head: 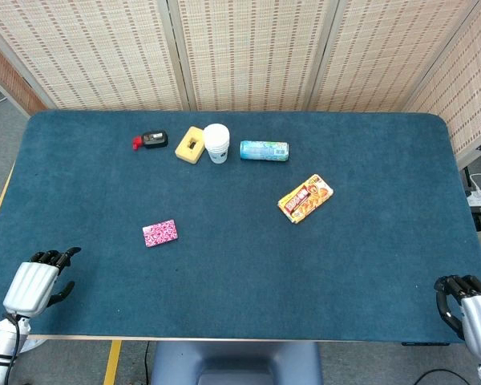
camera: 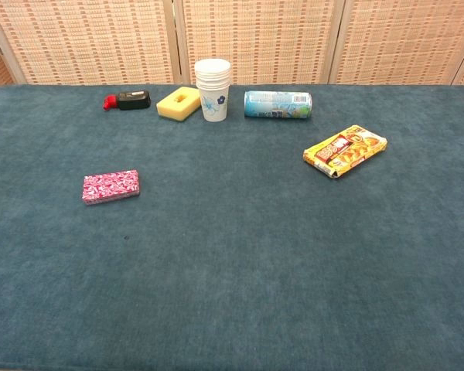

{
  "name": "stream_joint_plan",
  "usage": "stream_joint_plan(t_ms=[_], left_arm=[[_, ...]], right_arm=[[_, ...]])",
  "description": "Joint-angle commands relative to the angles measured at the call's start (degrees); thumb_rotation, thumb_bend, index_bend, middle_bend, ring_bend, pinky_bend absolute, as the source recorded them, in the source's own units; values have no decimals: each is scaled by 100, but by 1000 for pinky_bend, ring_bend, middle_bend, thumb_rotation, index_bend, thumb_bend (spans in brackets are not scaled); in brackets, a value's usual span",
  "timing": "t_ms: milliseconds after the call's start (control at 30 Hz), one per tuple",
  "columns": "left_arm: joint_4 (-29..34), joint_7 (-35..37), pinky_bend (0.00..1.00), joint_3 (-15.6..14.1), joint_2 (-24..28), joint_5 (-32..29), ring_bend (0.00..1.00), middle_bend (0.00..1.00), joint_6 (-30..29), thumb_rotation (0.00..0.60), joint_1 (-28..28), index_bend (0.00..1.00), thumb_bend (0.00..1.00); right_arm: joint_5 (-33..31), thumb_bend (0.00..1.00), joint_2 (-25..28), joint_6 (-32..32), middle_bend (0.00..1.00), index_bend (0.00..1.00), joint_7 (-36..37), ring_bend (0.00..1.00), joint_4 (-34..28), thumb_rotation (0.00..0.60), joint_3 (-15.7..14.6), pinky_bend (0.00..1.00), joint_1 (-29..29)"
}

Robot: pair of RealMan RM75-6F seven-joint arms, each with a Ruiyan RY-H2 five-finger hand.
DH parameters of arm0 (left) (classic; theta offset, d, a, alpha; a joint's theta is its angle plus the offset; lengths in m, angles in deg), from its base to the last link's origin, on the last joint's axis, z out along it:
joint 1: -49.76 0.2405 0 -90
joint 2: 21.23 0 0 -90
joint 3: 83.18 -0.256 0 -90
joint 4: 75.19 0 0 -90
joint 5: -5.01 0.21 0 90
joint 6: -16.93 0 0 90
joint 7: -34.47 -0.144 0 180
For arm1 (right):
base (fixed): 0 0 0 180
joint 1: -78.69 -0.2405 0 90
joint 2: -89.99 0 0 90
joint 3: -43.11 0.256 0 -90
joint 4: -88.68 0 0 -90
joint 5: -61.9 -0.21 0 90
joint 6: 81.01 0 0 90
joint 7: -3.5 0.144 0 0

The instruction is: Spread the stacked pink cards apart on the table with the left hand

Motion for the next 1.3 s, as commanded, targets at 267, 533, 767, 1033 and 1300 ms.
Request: stream_joint_plan(t_ms=[267, 533, 767, 1033, 1300], left_arm=[[25, -56, 387, -12, 2, 49, 331, 438, -25, 600, -1, 216, 295], [-281, 259, 398, 46, -141, 304, 384, 471, -278, 600, -61, 190, 295], [-481, 328, 500, -14, 15, 911, 482, 582, -147, 600, -492, 40, 293], [-424, -1190, 568, 188, 165, 1022, 527, 659, 402, 600, -976, 0, 302], [381, -2047, 633, 362, 605, 440, 569, 642, 1509, 600, -1422, 48, 308]], right_arm=[[-151, 470, 181, -292, 565, 638, -32, 542, -263, 600, -96, 836, 2], [-306, 470, 303, -659, 565, 641, -197, 563, -435, 600, -137, 836, -82], [-277, 469, 347, -745, 565, 641, -223, 564, -479, 600, -191, 836, -96], [-273, 469, 408, -804, 566, 641, -178, 564, -520, 600, -228, 836, -105], [-303, 470, 434, -839, 565, 642, -162, 564, -548, 600, -223, 836, -116]])
